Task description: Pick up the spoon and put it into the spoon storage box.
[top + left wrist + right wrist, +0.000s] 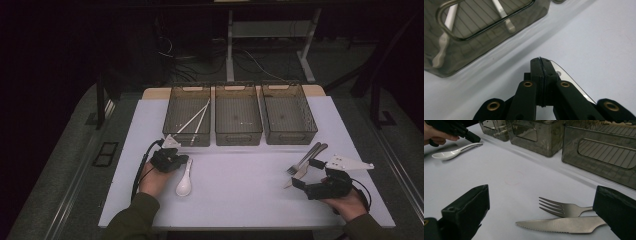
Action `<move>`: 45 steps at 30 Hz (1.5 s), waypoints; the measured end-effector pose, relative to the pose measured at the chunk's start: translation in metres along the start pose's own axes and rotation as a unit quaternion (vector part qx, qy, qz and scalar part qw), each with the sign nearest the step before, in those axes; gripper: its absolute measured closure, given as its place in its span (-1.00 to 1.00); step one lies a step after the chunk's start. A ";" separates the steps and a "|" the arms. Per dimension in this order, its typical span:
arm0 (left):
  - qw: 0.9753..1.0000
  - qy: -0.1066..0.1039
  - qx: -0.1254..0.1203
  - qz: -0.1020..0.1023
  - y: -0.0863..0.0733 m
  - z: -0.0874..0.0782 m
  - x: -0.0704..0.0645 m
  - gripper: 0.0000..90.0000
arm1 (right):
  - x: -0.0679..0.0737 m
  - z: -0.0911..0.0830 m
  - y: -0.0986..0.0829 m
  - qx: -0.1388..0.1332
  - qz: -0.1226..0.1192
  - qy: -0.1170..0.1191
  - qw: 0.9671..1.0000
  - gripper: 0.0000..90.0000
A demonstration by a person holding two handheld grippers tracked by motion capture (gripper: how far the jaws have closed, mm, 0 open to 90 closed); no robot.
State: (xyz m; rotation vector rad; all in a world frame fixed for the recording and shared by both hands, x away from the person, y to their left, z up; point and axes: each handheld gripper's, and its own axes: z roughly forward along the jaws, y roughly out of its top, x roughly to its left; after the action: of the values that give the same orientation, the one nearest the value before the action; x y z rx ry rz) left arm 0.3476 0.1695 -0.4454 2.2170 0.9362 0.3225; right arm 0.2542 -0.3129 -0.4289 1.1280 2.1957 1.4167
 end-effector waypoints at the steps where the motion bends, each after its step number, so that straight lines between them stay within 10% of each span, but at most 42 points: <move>1: 1.000 -0.003 0.001 0.002 0.000 0.000 -0.001 0.97 | 0.000 0.000 0.000 0.000 0.000 0.000 1.000 -0.98; 29: 0.994 -0.087 0.015 0.064 0.017 0.009 -0.040 0.98 | 0.000 0.000 0.000 0.000 0.000 0.000 1.000 -0.98; 45: 0.983 -0.146 0.020 0.111 0.023 0.009 -0.061 0.98 | 0.000 -0.001 0.000 0.000 0.001 0.000 1.000 -0.98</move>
State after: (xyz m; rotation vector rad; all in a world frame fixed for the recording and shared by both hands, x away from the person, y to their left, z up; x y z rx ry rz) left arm 0.3210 0.1106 -0.4335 2.3311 0.5437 0.0749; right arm 0.2540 -0.3135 -0.4288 1.1297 2.1941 1.4174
